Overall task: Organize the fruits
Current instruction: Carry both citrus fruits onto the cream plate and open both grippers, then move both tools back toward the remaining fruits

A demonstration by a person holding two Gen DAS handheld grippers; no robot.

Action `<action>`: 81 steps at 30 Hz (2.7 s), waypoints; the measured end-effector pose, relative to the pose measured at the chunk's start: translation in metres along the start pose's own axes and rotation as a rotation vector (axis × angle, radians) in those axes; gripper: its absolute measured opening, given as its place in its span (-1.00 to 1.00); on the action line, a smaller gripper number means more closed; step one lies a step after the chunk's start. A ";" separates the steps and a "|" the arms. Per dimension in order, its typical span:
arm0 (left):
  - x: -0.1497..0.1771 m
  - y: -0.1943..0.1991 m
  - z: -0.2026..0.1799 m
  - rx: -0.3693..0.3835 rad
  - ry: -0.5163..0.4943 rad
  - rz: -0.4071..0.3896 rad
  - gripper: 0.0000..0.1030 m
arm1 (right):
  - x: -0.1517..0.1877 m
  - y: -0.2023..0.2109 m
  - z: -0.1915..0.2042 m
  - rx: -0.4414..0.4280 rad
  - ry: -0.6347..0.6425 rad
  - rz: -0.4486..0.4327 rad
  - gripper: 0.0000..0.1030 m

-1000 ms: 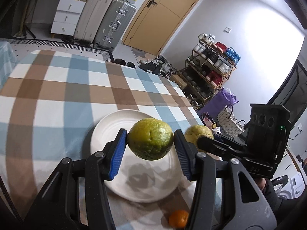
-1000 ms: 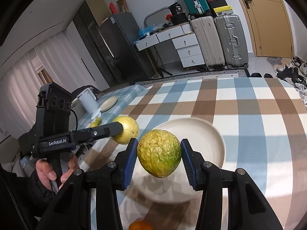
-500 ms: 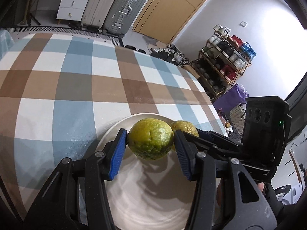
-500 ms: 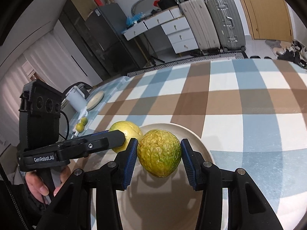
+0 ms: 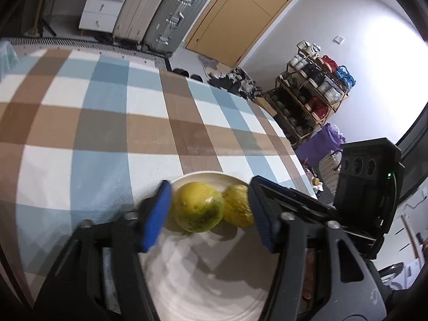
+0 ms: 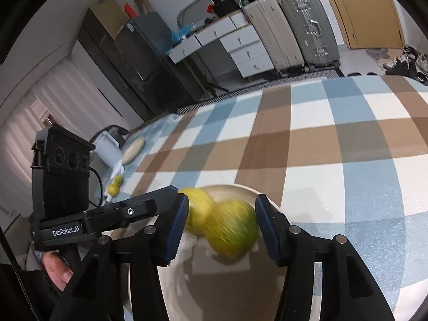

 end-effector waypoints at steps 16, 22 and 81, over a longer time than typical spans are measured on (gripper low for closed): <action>0.032 0.097 -0.057 -0.169 -0.161 -0.098 0.66 | 0.022 0.110 0.035 0.081 0.029 -0.208 1.00; 0.057 0.143 -0.084 -0.264 -0.220 -0.162 0.98 | 0.045 0.156 0.064 0.121 0.070 -0.283 1.00; 0.228 0.197 -0.057 -0.288 -0.135 -0.082 0.98 | 0.221 0.150 0.089 0.129 -0.072 -0.016 1.00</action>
Point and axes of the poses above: each gripper's, at about its wrist camera, not at the fingertips, and y roughly against the way its jaws point, z to its left, x to its underside, the point moved 4 cm from there along -y, roughly the way its jaws point, and after that the axes turned 1 degree about x, right-handed, at the moved point
